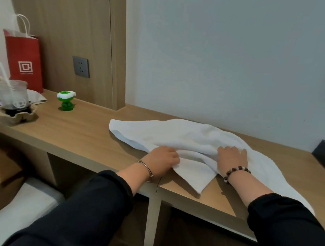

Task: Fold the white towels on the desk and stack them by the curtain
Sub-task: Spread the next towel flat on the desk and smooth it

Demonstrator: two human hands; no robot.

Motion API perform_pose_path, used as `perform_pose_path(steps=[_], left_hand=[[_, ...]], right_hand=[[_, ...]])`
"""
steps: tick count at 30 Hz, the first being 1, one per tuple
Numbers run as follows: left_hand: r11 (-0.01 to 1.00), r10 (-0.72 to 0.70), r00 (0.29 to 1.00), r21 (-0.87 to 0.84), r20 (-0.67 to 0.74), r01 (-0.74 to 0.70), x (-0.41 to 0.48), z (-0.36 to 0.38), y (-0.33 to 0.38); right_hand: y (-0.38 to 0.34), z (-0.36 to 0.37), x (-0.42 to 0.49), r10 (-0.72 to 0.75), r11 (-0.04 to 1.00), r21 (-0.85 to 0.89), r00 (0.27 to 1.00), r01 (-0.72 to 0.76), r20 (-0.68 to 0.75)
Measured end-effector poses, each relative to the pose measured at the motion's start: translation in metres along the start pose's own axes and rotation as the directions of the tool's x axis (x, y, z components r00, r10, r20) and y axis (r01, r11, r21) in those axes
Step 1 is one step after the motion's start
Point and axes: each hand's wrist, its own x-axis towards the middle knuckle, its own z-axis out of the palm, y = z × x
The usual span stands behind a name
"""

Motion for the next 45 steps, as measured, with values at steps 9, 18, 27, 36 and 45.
perform_pose_path(steps=[9, 18, 27, 36, 45], left_hand=[[0.969, -0.128, 0.985, 0.198, -0.119, 0.149, -0.073, -0.010, -0.068], [0.809, -0.557, 0.577, 0.234, 0.597, 0.539, -0.078, -0.039, -0.097], [0.811, -0.505, 0.721, -0.026, 0.474, 0.585, 0.019, -0.030, -0.014], [0.810, -0.529, 0.726, 0.004, 0.439, 0.587, 0.044, 0.021, 0.044], [0.755, -0.512, 0.823, -0.327, 0.246, 0.568, 0.043, 0.035, 0.051]], right_hand=[[-0.006, 0.000, -0.009, 0.072, 0.997, 0.018, 0.995, -0.074, 0.065], [-0.010, -0.002, -0.026, -0.108, 0.913, 0.406, 0.976, 0.023, 0.187], [-0.050, -0.024, -0.055, -0.418, 0.530, 0.837, 0.901, 0.136, 0.118], [0.054, 0.004, -0.035, 0.306, 0.864, 0.341, 0.924, -0.372, 0.231], [0.024, -0.006, -0.034, -0.195, 0.818, 0.572, 0.966, 0.064, 0.170]])
